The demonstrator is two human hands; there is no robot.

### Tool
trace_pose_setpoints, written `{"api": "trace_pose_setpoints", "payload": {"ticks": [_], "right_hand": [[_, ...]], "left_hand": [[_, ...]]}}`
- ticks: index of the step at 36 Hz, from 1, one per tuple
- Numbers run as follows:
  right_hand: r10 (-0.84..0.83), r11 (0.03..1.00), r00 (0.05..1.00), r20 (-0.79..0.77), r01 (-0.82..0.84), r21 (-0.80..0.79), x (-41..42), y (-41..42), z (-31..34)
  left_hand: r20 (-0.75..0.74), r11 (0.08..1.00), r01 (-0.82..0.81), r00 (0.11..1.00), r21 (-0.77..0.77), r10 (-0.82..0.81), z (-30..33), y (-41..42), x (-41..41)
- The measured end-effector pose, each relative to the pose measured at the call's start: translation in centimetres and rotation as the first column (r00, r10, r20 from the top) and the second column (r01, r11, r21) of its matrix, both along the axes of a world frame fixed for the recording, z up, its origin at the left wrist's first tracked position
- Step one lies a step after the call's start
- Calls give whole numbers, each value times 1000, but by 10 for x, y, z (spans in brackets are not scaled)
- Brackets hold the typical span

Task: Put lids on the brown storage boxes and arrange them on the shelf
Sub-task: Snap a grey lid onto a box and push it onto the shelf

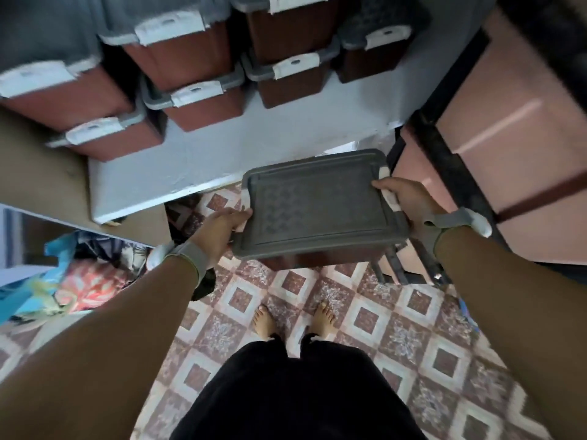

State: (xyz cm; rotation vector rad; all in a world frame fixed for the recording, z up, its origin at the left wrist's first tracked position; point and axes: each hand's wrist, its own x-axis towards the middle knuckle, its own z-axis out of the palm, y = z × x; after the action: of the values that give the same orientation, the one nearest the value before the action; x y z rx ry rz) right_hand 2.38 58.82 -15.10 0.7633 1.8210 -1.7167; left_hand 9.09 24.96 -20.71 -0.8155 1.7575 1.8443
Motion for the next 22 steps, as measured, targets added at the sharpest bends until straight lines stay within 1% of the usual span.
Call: {"api": "trace_pose_setpoints", "payload": {"ticks": [3, 7, 10, 13, 15, 17, 18, 19, 20, 22], "right_hand": [[-37, 994, 999, -17, 35, -104, 0, 7, 16], [-97, 979, 986, -134, 70, -194, -10, 11, 47], [-126, 964, 982, -142, 88, -251, -18, 17, 68], [-184, 945, 971, -155, 131, -301, -24, 26, 85], [-222, 924, 957, -186, 145, -354, -33, 31, 102], [-256, 893, 944, -210, 147, -426, -48, 33, 123], [-274, 871, 936, -223, 143, -470, -51, 32, 126], [-294, 866, 916, -273, 135, -482, -60, 33, 139], [-322, 853, 901, -291, 143, -502, -66, 33, 147], [-384, 832, 873, -302, 184, -524, -76, 33, 157]], "left_hand": [[-21, 999, -3, 1000, 41, 3, 30, 7, -10], [-113, 995, -73, 990, 72, 81, 73, 14, -32], [-225, 998, -37, 973, 53, 48, 102, 16, -52], [-300, 997, -12, 953, 76, 34, 130, 22, -73], [-357, 991, 19, 934, 131, 30, 151, 29, -87], [-431, 982, 1, 899, 188, 81, 168, 33, -104], [-447, 977, -21, 887, 214, 117, 169, 34, -105], [-467, 969, -24, 873, 247, 140, 179, 34, -117], [-474, 961, -6, 869, 277, 142, 185, 33, -127], [-470, 966, 72, 881, 248, 55, 197, 29, -152]]}}
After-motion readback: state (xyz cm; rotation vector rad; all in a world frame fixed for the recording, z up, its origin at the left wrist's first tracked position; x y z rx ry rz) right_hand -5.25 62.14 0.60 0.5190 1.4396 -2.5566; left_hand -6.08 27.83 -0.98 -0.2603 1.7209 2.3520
